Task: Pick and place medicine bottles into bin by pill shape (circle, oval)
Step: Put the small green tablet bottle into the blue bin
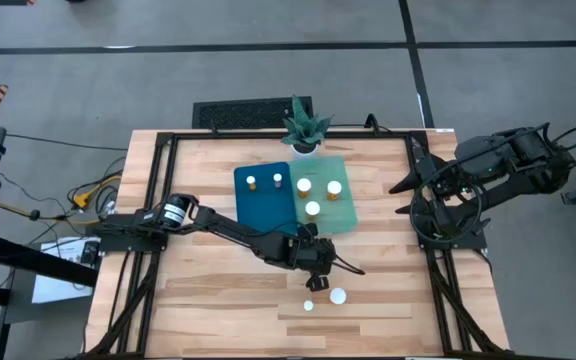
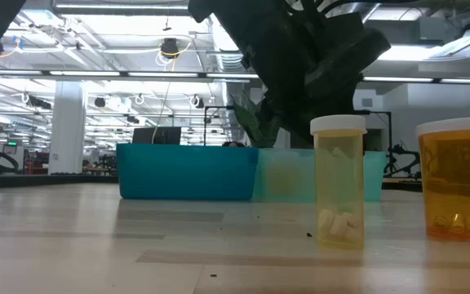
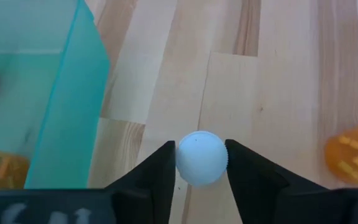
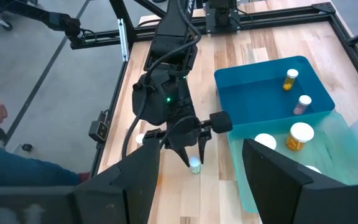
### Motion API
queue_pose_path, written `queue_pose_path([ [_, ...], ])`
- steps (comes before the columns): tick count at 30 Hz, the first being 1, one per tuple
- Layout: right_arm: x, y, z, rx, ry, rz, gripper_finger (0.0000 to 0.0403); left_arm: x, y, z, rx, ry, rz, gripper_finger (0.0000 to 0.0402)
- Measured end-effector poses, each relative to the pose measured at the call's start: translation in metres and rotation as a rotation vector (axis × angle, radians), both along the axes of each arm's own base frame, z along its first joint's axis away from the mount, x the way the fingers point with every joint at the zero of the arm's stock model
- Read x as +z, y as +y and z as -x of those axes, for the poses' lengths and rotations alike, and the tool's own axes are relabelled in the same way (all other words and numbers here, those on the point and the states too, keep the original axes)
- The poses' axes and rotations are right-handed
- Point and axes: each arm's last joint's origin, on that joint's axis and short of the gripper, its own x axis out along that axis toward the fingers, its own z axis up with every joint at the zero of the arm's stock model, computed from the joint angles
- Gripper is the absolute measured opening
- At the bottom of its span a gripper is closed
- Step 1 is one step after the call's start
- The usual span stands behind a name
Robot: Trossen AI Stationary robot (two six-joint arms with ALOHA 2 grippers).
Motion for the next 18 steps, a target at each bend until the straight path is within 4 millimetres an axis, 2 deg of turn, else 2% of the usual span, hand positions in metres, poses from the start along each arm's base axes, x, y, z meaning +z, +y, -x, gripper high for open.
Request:
queue_pose_path([
  [4, 0.000, 0.000, 0.000, 0.000, 0.000, 0.000, 0.0238, 0.002, 0.000, 0.000, 0.025, -0.008, 0.031, 0.0112],
  [8, 0.000, 0.000, 0.000, 0.000, 0.000, 0.000, 0.0238, 0.017, -0.001, 0.001, 0.049, -0.045, 0.063, 0.0110],
  [14, 0.000, 0.000, 0.000, 0.001, -0.001, 0.002, 0.0238, 0.056, 0.000, 0.006, 0.069, -0.072, 0.077, 0.0115],
  [18, 0.000, 0.000, 0.000, 0.004, -0.002, 0.006, 0.0238, 0.096, 0.006, 0.026, 0.113, -0.072, 0.038, 0.0115],
])
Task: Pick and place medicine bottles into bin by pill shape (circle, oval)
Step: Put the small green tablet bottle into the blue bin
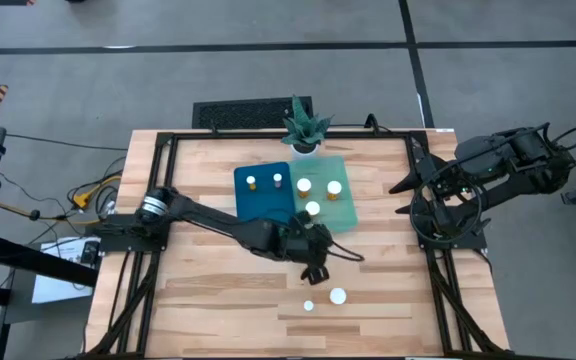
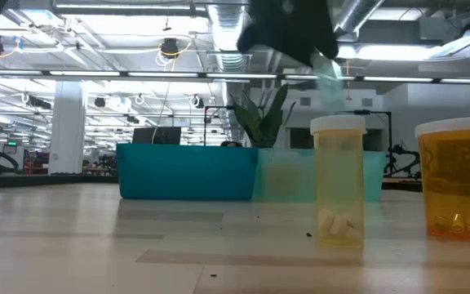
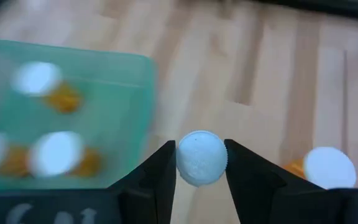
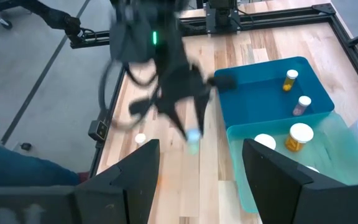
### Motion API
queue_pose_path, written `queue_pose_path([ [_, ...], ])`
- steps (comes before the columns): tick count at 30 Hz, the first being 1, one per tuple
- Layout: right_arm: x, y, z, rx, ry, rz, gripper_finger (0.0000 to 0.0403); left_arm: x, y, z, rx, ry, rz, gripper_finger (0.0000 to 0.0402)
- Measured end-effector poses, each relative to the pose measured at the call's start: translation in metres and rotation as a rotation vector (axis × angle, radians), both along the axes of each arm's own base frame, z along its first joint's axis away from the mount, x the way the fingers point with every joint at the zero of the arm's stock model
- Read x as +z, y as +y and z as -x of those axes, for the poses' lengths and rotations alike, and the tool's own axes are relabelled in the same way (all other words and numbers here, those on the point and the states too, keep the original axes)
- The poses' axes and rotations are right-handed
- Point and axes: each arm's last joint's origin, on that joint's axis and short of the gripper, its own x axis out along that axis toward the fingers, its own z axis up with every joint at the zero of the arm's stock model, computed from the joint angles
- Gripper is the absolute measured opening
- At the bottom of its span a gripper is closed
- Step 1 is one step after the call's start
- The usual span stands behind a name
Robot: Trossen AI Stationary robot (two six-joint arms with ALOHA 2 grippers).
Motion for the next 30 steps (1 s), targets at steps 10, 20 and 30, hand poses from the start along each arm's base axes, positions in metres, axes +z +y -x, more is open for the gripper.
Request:
queue_pose_path([
  [10, 0.000, 0.000, 0.000, 0.010, -0.004, 0.017, 0.0238, 0.066, 0.032, 0.087, 0.288, 0.118, -0.230, 0.0115],
  [20, 0.000, 0.000, 0.000, 0.008, -0.004, 0.018, 0.0238, -0.006, 0.061, 0.151, 0.455, 0.156, -0.168, 0.0115],
  [30, 0.000, -0.005, -0.001, -0.035, -0.004, 0.017, 0.0238, -0.062, 0.120, 0.155, 0.433, 0.174, -0.046, 0.0115],
])
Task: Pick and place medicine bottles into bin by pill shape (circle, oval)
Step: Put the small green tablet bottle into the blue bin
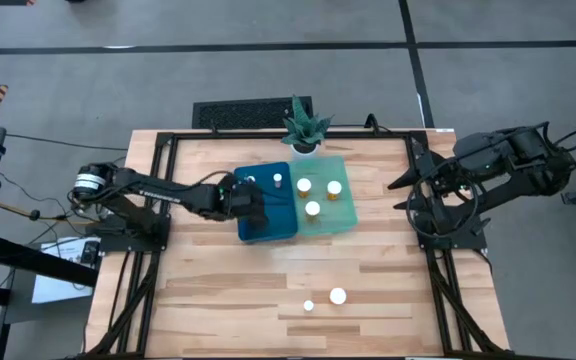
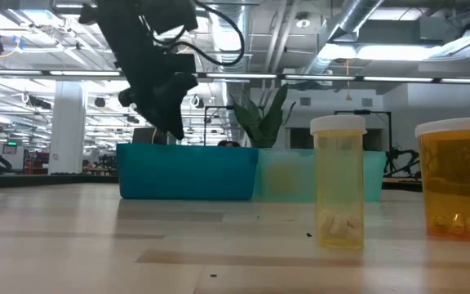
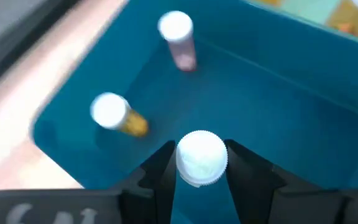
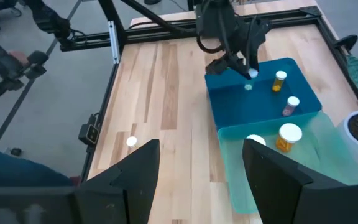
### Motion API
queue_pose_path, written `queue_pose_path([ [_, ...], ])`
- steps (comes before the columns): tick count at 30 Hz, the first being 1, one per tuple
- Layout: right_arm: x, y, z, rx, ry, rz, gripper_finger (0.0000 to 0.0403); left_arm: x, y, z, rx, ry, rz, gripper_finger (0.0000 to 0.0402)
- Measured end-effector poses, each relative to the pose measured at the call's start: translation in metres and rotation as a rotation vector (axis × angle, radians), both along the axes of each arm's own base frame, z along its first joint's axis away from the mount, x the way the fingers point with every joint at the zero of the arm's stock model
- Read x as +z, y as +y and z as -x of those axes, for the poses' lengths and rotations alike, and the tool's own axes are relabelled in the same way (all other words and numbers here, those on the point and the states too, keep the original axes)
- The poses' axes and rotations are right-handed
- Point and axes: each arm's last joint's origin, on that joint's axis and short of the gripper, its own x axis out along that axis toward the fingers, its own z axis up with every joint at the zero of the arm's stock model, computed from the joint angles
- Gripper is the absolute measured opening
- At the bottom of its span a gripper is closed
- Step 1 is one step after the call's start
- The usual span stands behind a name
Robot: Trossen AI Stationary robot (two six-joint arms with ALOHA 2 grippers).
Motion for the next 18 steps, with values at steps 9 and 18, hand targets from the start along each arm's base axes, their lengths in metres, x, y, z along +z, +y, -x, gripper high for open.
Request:
queue_pose_path([
  [9, 0.000, -0.003, -0.001, -0.027, 0.000, -0.001, 0.0238, -0.007, 0.028, -0.003, -0.033, 0.054, 0.016, 0.0115],
  [18, 0.000, -0.003, -0.001, -0.025, 0.001, 0.000, 0.0238, -0.030, 0.012, -0.013, -0.057, 0.114, 0.019, 0.0115],
])
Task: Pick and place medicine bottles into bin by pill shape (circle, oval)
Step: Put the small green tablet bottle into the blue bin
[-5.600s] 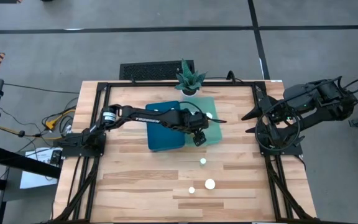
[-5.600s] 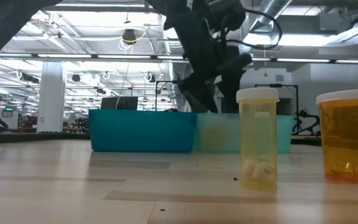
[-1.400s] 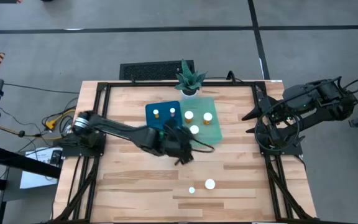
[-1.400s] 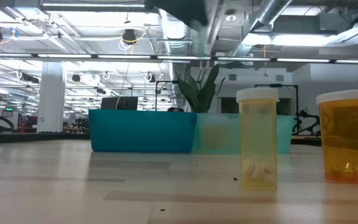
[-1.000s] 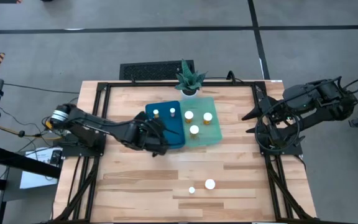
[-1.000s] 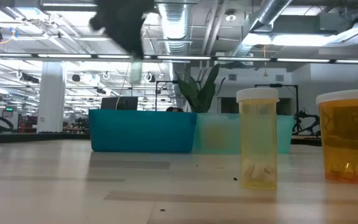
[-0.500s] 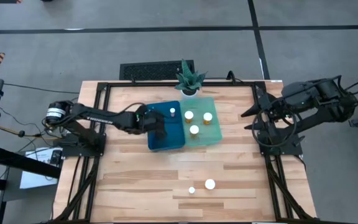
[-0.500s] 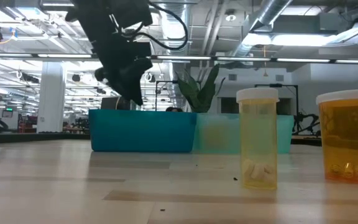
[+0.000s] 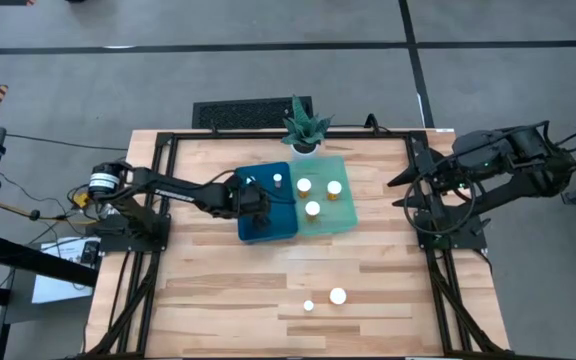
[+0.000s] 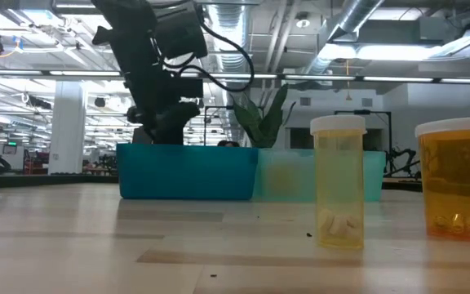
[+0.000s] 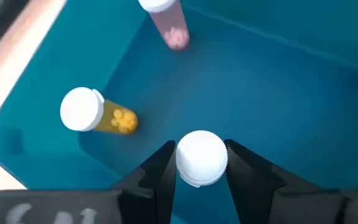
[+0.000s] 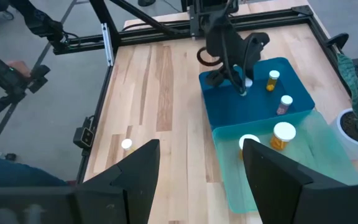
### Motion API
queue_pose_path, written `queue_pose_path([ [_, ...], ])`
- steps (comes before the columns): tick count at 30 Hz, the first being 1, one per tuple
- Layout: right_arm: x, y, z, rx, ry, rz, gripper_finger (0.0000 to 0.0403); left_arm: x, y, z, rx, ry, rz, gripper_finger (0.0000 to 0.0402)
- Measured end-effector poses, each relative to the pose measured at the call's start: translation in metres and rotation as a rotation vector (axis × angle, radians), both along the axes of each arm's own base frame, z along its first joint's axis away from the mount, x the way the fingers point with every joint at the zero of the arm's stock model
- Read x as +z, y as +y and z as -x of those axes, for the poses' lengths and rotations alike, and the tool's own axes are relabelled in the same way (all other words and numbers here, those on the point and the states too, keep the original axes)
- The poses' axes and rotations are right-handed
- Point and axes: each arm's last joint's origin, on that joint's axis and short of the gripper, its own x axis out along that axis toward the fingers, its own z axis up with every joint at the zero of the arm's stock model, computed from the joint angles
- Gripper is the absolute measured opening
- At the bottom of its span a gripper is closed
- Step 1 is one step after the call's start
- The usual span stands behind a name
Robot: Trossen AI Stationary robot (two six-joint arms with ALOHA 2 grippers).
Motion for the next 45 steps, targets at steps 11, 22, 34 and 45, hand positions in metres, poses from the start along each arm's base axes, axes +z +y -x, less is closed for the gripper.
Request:
queue_pose_path([
  [11, 0.000, 0.000, 0.000, 0.005, -0.001, 0.007, 0.0238, 0.005, 0.000, 0.004, 0.022, -0.006, -0.012, 0.0115],
  [22, 0.000, 0.000, 0.000, 0.005, -0.001, 0.007, 0.0238, 0.005, 0.001, 0.006, 0.080, 0.000, -0.032, 0.0115],
  [34, 0.000, 0.000, 0.000, 0.005, -0.001, 0.007, 0.0238, -0.009, -0.005, 0.014, 0.167, -0.054, -0.035, 0.0115],
  [45, 0.000, 0.000, 0.000, 0.005, -0.001, 0.007, 0.0238, -0.007, -0.006, 0.011, 0.181, -0.107, -0.021, 0.0118],
])
